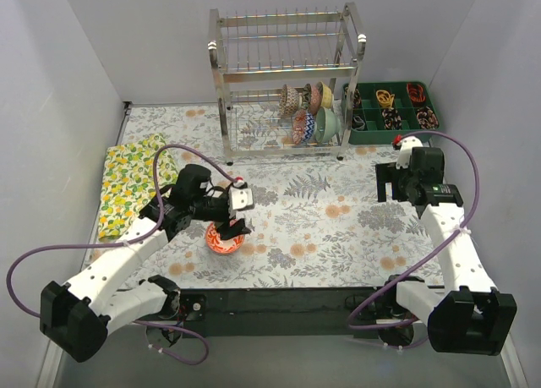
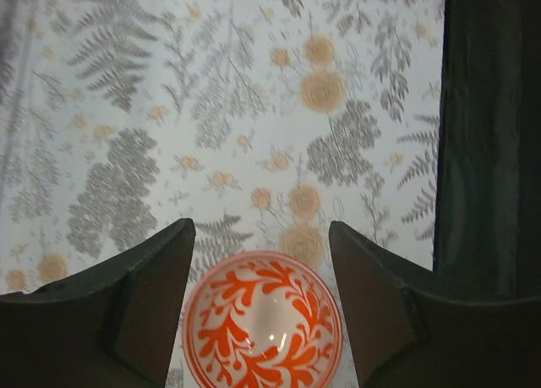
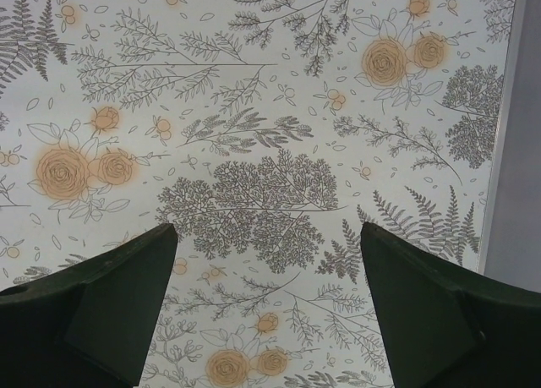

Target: Load the bowls into the dish rack

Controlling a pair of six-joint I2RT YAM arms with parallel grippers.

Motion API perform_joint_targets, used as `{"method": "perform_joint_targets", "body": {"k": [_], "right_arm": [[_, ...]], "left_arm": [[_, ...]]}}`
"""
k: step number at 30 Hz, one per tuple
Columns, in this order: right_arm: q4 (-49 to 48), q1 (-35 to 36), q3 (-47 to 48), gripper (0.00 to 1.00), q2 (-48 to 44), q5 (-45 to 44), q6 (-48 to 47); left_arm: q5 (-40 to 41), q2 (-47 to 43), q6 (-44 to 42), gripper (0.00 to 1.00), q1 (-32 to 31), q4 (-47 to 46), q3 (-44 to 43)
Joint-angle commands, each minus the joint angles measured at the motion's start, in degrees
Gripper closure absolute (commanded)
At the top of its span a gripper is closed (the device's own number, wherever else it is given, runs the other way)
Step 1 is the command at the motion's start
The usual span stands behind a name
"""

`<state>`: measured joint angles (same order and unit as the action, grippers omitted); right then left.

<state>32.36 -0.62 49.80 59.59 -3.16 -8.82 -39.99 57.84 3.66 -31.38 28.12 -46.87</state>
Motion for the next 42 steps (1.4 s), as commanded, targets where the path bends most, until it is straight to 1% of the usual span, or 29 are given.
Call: {"method": "perform_joint_targets", "body": {"k": [1, 3, 5, 7, 9, 11, 15, 20, 21, 24, 27, 28, 30, 31, 35, 37, 38, 39, 42], "right_arm": [[-4.5, 0.5, 0.6, 0.02, 2.5, 2.3, -0.6], [-5.0, 0.5, 2.0, 0.02, 3.8, 2.6, -0.8], [-5.6, 0.5, 3.4, 0.02, 5.8, 2.7, -0.8], [-6.2, 0.5, 4.9, 0.02, 8.1, 2.7, -0.8], [-7.1, 0.5, 5.8, 0.02, 10.4, 4.9, -1.0], [-8.0, 0.5, 7.2, 0.02, 11.9, 5.2, -0.8], [-9.2, 0.5, 9.2, 0.02, 15.4, 6.5, -0.1], [-10.1, 0.5, 10.0, 0.02, 18.0, 6.3, 1.0], [-10.5, 0.5, 10.2, 0.02, 18.4, 6.9, 1.2], [-10.8, 0.5, 10.6, 0.02, 19.1, 6.9, 1.9], [-11.2, 0.5, 10.4, 0.02, 19.5, 7.0, 2.1], [-11.4, 0.5, 10.4, 0.02, 19.6, 7.1, 2.1], [-11.5, 0.5, 10.7, 0.03, 20.2, 6.8, 2.1], [-11.7, 0.5, 10.8, 0.03, 20.3, 6.8, 2.1], [-11.8, 0.5, 11.6, 0.03, 20.9, 7.3, 2.2], [-12.0, 0.5, 11.8, 0.03, 21.4, 7.4, 2.5], [-12.1, 0.5, 11.8, 0.03, 21.4, 7.5, 2.5], [-12.1, 0.5, 11.9, 0.03, 21.4, 7.6, 2.7], [-11.8, 0.5, 11.8, 0.03, 21.3, 7.6, 2.6]], "left_arm": [[1.2, -1.2, -21.4, 0.39, 0.1, 20.1, 2.5], [4.1, -1.9, -23.7, 0.41, 0.1, 21.7, 4.0], [5.1, -3.3, -26.6, 0.42, 0.2, 22.8, 4.5], [5.6, -3.7, -27.3, 0.42, 0.1, 23.2, 4.5], [6.2, -3.5, -28.7, 0.43, 0.1, 24.6, 4.2], [8.3, -3.1, -29.8, 0.44, 0.1, 25.8, 4.3], [11.2, -2.4, -31.2, 0.46, 0.2, 27.3, 5.6], [13.4, -1.0, -29.2, 0.49, 0.2, 24.5, 7.3], [13.5, -0.4, -28.7, 0.52, 0.2, 24.4, 7.3], [14.2, 1.0, -29.1, 0.55, 0.1, 24.1, 8.4], [15.2, 0.6, -29.7, 0.6, 0.1, 21.5, 10.1], [15.6, 0.6, -29.8, 0.65, 0.1, 19.8, 10.6], [16.3, 1.3, -29.9, 0.71, 0.1, 18.8, 11.3], [16.5, 1.7, -29.2, 0.76, 0.1, 17.9, 11.4], [17.1, 2.4, -28.6, 0.83, 0.2, 17.2, 11.7], [17.4, 2.1, -28.4, 0.89, 0.1, 16.6, 11.6], [17.5, 2.0, -27.9, 0.97, 0.1, 16.7, 11.5], [17.6, 1.7, -27.7, 1.0, 0.1, 16.7, 10.9], [18.1, 0.5, -26.6, 1.0, 0.1, 17.8, 9.7]]}}
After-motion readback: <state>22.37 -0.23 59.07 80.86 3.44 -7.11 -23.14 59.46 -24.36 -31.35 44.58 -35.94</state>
